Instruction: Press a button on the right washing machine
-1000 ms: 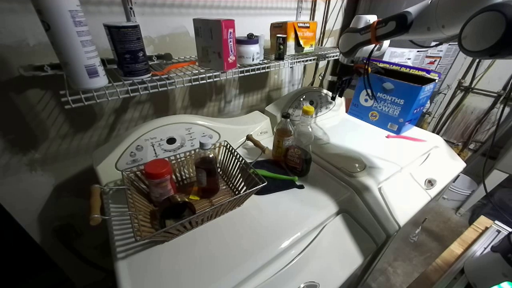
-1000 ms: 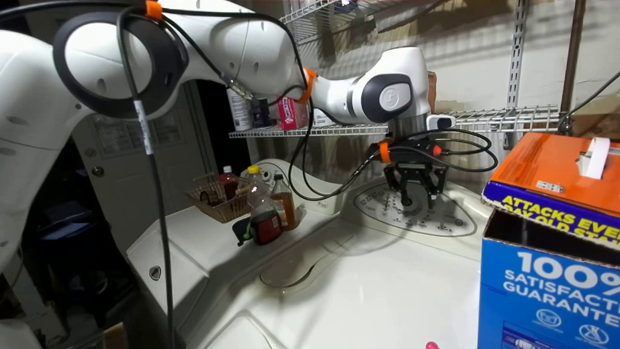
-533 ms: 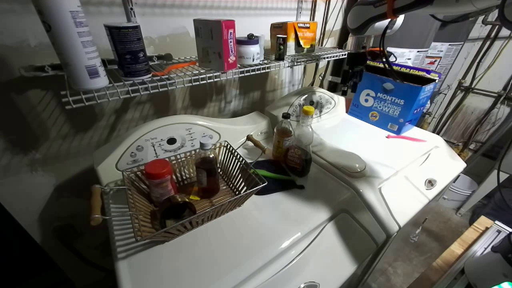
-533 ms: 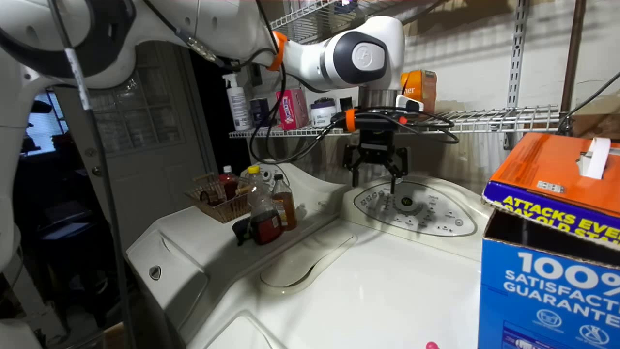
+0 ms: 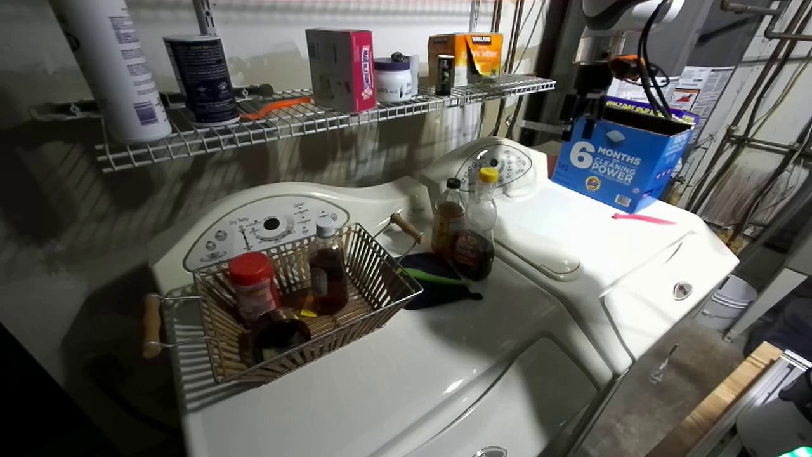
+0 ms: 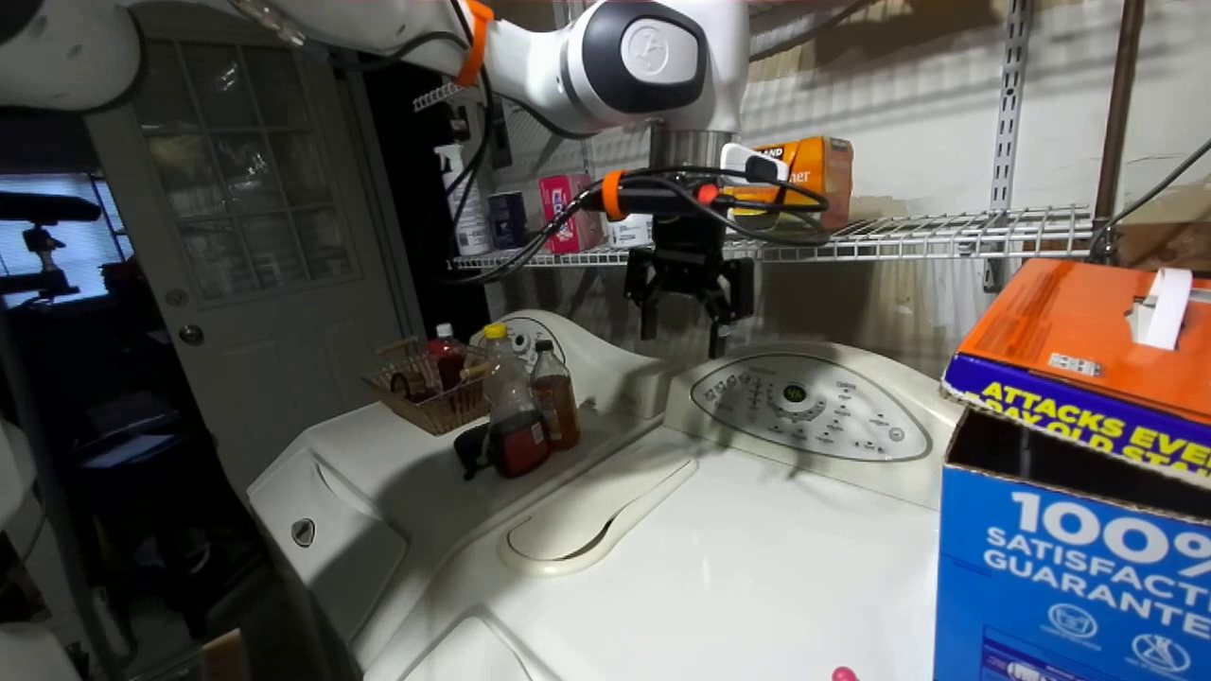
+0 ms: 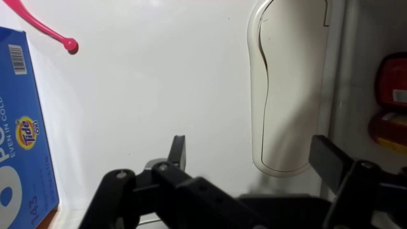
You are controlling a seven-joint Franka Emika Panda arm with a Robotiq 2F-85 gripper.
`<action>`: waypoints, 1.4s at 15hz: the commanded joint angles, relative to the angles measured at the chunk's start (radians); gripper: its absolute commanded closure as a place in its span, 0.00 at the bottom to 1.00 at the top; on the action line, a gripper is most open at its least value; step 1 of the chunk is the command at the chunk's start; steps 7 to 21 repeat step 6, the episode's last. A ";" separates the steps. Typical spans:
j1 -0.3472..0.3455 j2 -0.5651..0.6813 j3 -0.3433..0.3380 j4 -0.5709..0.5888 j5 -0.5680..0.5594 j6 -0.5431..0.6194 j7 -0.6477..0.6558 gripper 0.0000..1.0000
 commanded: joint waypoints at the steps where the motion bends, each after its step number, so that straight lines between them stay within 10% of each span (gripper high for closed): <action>1: 0.017 -0.003 -0.021 0.004 0.005 -0.004 -0.004 0.00; 21: 0.019 0.015 -0.020 0.005 0.005 -0.003 -0.004 0.00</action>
